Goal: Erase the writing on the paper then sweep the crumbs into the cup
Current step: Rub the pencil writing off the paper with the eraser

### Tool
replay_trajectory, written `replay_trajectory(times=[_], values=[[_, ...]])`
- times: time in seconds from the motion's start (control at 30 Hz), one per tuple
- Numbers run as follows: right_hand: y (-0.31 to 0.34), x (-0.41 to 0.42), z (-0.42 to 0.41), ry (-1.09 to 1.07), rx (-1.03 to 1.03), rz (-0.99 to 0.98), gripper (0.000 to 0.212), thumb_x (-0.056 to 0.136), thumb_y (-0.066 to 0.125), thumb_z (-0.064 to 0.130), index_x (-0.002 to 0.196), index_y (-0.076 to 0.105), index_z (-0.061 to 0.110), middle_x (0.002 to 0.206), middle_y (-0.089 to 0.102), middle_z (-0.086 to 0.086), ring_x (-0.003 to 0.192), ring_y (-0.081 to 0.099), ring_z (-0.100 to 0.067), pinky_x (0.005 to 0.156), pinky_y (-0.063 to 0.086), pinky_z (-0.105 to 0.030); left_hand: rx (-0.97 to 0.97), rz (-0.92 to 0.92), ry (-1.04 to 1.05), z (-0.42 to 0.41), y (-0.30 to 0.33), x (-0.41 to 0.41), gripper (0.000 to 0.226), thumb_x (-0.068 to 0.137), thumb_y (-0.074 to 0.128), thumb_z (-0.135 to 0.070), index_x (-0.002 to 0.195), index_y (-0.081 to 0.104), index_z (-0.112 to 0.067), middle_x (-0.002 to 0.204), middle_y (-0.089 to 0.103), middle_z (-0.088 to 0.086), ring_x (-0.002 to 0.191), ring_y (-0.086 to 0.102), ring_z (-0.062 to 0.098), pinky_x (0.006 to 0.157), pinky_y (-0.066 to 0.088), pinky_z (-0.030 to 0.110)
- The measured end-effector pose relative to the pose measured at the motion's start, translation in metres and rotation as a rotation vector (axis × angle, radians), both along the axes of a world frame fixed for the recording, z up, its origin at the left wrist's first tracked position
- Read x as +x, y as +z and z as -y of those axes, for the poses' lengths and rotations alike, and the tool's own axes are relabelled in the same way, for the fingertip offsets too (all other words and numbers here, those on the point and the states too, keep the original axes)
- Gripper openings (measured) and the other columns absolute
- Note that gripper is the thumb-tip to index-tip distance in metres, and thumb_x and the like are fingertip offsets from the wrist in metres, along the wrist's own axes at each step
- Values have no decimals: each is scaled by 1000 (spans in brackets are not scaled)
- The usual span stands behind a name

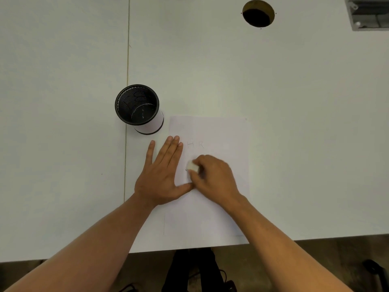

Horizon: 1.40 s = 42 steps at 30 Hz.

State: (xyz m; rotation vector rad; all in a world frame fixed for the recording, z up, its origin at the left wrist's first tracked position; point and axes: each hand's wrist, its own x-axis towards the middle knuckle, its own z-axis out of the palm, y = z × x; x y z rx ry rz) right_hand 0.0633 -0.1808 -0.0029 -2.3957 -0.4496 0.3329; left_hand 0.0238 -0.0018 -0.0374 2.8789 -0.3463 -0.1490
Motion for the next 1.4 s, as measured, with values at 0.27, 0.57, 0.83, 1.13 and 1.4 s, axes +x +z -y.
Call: replay_trajectory(times=[0.27,0.57,0.83,1.13,1.4], values=[[0,30,-5,-32,25,11,18,85,66,29,94,66,13,82,66,-1,70,60,-16,65,53,-35,20,-2,22,0,-2,0,114,84,29,-88,158,18,-2,168,12,13,156,7,24,124,8,60],[-3,-1,17,54,5,-94,17,87,64,33,92,61,17,81,63,4,69,56,-10,63,50,-30,12,-2,-28,-2,-2,1,107,85,29,-87,159,20,-11,168,12,8,156,6,26,122,9,63],[-1,0,21,159,-8,-106,16,86,66,33,88,60,19,76,56,9,65,50,-10,59,41,-23,32,1,-65,-3,-3,0,105,87,26,-86,160,17,-11,169,11,7,156,5,26,121,8,66],[0,9,14,130,19,-99,14,85,66,30,89,63,18,78,63,4,67,56,-12,62,51,-33,46,-8,-59,-2,-1,0,109,85,26,-88,159,18,-9,168,13,9,156,7,25,121,8,66],[0,34,3,-22,32,-1,20,87,67,29,99,68,14,84,67,1,70,58,-10,65,51,-30,43,-28,-53,-3,0,1,111,84,24,-89,160,15,-8,169,10,8,156,4,23,121,6,66]])
